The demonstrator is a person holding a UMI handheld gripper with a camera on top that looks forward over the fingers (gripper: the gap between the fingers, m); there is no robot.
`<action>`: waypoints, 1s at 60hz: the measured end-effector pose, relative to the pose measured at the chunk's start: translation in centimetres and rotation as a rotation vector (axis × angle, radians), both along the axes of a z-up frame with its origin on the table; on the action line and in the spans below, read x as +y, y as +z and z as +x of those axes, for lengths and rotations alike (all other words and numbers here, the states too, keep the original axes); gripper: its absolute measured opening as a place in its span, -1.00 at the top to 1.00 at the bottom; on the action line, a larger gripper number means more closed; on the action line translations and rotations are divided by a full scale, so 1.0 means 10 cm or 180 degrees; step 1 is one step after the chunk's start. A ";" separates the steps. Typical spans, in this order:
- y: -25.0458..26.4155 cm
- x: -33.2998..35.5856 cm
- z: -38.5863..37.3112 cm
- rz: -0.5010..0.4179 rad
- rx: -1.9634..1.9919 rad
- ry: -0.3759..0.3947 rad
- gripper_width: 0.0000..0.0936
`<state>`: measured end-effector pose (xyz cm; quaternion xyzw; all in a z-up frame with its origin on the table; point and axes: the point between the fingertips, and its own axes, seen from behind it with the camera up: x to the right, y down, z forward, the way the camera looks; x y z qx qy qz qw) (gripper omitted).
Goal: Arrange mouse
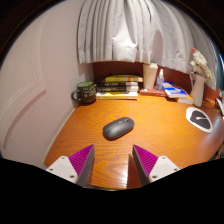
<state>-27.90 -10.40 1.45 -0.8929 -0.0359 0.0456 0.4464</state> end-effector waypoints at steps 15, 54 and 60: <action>-0.25 0.69 -0.15 -0.0115 -0.0137 -0.0145 -0.64; -0.30 1.24 0.09 -0.0282 -0.0159 -0.0296 -0.08; -0.33 1.23 0.09 -0.0526 -0.0258 -0.0162 0.07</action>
